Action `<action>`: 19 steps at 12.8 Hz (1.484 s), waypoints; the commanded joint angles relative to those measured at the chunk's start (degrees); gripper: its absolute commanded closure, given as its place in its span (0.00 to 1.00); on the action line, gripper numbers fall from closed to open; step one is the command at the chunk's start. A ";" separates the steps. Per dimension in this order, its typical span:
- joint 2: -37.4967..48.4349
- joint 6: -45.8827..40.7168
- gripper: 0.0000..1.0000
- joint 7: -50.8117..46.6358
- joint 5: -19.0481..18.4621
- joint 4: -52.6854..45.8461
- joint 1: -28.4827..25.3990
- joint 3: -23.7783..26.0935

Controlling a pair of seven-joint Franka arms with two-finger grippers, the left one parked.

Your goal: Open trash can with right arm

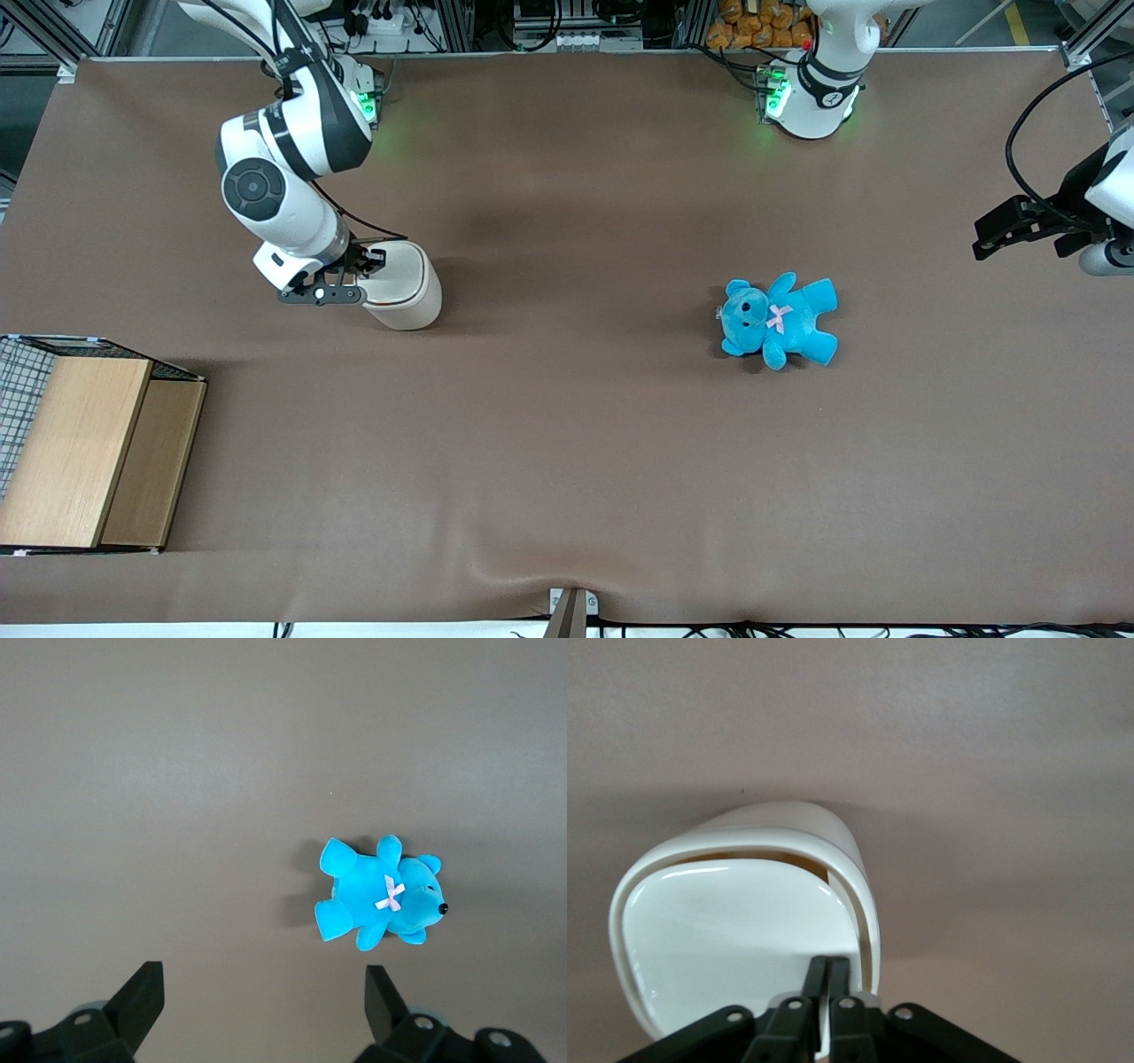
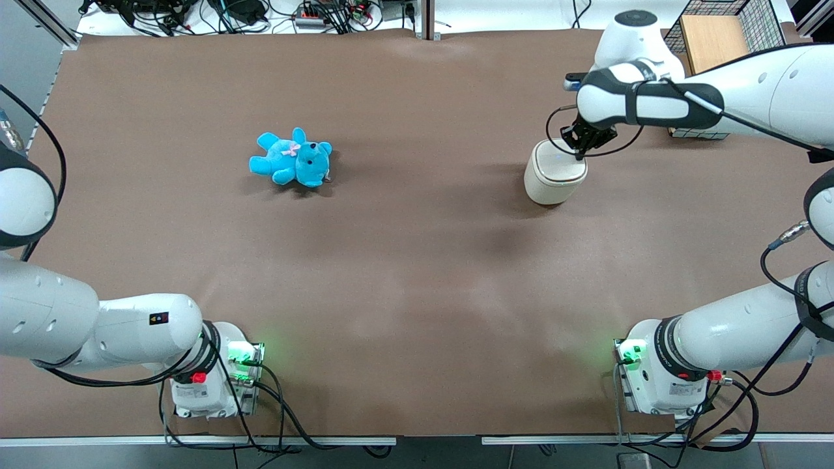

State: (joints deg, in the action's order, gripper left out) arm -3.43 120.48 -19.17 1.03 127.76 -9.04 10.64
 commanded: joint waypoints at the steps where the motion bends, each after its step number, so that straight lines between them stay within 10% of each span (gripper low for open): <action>1: 0.88 -9.44 0.33 -0.87 0.12 -7.85 0.69 0.53; 3: 0.88 -15.16 0.00 -0.87 0.12 -13.91 1.04 0.53; 11: 3.60 -32.92 0.00 1.33 -0.85 -36.42 1.75 -1.66; 19: 8.97 -34.08 0.00 10.10 0.21 -38.37 1.83 -7.91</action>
State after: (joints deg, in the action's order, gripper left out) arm 4.48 87.21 -11.46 0.90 90.35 -8.00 2.59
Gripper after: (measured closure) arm 0.000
